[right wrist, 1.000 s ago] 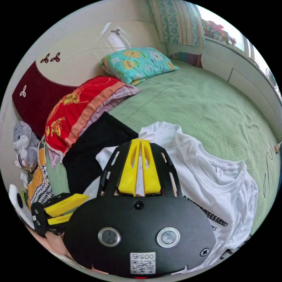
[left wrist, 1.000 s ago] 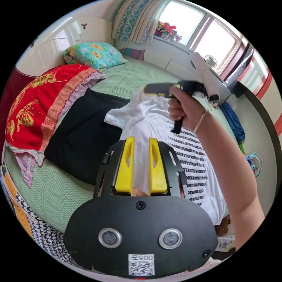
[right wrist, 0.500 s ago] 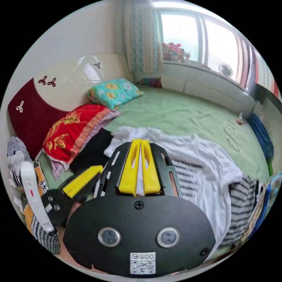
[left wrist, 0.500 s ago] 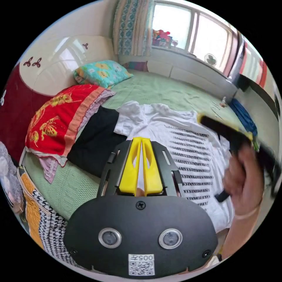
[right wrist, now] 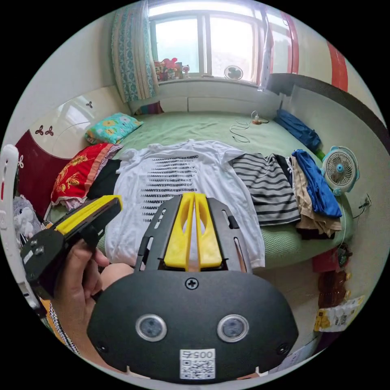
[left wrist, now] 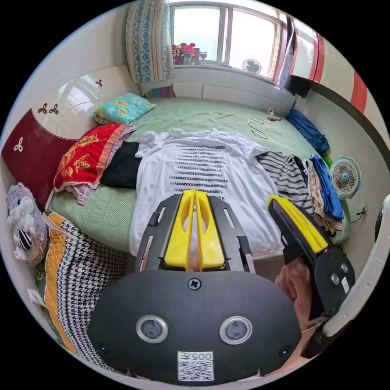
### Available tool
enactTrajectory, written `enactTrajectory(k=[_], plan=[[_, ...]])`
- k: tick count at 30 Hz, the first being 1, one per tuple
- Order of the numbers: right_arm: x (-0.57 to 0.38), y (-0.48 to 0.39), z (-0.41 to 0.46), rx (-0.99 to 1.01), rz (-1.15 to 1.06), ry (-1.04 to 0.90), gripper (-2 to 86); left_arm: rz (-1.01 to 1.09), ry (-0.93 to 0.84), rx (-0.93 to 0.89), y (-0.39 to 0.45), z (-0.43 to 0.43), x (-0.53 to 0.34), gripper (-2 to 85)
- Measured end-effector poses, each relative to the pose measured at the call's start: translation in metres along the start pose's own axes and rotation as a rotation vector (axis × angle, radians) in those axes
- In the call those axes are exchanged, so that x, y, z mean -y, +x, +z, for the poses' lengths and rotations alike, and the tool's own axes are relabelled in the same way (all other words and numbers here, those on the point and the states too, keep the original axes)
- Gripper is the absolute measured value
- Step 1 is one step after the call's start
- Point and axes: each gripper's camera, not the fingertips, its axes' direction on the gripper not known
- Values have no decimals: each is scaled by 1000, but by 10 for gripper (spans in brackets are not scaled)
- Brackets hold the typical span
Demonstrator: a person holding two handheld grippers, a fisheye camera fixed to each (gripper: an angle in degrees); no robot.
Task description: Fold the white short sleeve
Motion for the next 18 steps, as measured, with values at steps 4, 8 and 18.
enactTrajectory(k=[4, 8, 18], plan=[[-22, 19, -1, 83, 37, -114, -10, 4, -50, 8, 20, -15, -14, -7], [-38, 32, -8, 75, 48, -169, -10, 10, -81, 3, 32, -25, -24, -6], [-59, 49, -22, 22, 42, -209, -10, -18, -38, 67, 39, -57, -25, -7]])
